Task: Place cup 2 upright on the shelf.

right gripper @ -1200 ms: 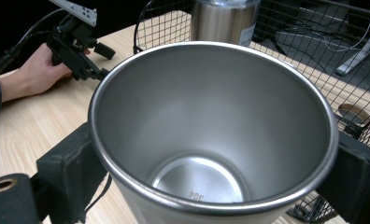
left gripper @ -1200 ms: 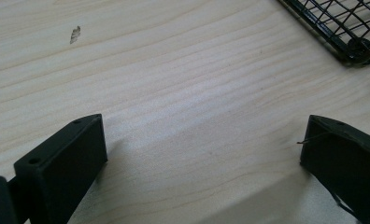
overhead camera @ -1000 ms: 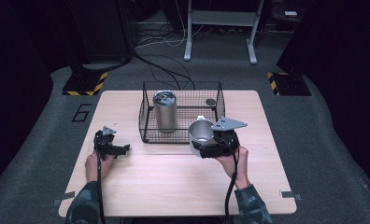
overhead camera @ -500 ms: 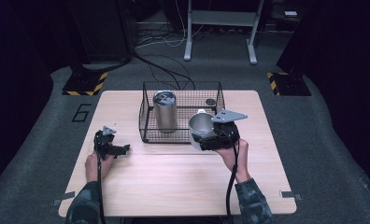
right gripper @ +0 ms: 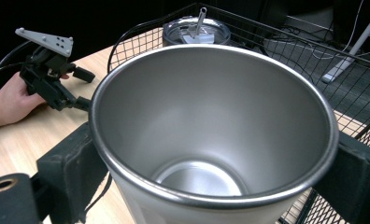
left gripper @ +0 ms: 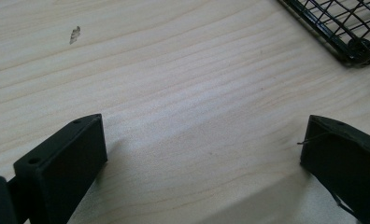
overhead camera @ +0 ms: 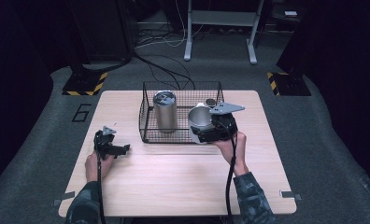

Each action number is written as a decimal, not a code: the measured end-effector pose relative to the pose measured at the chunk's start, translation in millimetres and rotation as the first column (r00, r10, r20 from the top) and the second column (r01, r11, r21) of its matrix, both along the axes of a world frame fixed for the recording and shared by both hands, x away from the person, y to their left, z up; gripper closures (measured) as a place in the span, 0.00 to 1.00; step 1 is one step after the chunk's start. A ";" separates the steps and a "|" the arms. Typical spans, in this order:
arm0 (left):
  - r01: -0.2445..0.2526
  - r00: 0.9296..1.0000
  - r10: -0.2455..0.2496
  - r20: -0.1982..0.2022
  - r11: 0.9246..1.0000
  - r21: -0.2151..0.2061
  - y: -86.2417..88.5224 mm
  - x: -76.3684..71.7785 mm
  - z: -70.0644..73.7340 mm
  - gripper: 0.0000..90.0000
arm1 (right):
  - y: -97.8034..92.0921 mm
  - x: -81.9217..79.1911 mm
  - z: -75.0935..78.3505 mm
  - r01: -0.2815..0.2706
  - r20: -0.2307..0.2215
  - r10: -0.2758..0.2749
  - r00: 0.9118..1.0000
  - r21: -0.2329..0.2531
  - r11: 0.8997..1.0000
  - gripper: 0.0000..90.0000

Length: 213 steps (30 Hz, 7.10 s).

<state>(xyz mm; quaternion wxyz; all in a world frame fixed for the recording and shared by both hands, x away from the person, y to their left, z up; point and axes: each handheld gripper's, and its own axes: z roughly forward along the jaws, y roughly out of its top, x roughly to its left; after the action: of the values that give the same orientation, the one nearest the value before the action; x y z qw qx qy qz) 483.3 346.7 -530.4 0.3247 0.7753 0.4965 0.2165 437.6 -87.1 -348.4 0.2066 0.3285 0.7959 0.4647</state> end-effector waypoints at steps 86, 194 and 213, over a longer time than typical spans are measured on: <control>0.001 1.000 -0.001 0.001 1.000 0.002 0.0 0.5 0.1 0.00 | 40.2 129.5 -59.3 0.142 -0.185 -0.160 0.970 -0.105 0.984 0.07; -0.001 1.000 0.001 -0.001 1.000 0.007 -0.4 0.6 0.4 0.00 | -11.4 -23.0 -37.1 -0.005 -0.085 -0.005 0.996 -0.115 0.993 0.01; -0.002 1.000 0.002 -0.001 1.000 0.007 -0.4 0.7 0.4 0.00 | -93.8 -53.4 -110.5 0.192 -0.136 -0.204 0.969 -0.098 0.976 0.00</control>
<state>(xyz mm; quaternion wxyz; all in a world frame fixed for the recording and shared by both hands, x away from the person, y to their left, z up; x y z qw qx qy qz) 484.0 346.3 -530.0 0.3215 0.7761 0.4966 0.2184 384.3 -180.8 -459.0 0.2072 0.4303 0.7909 0.3825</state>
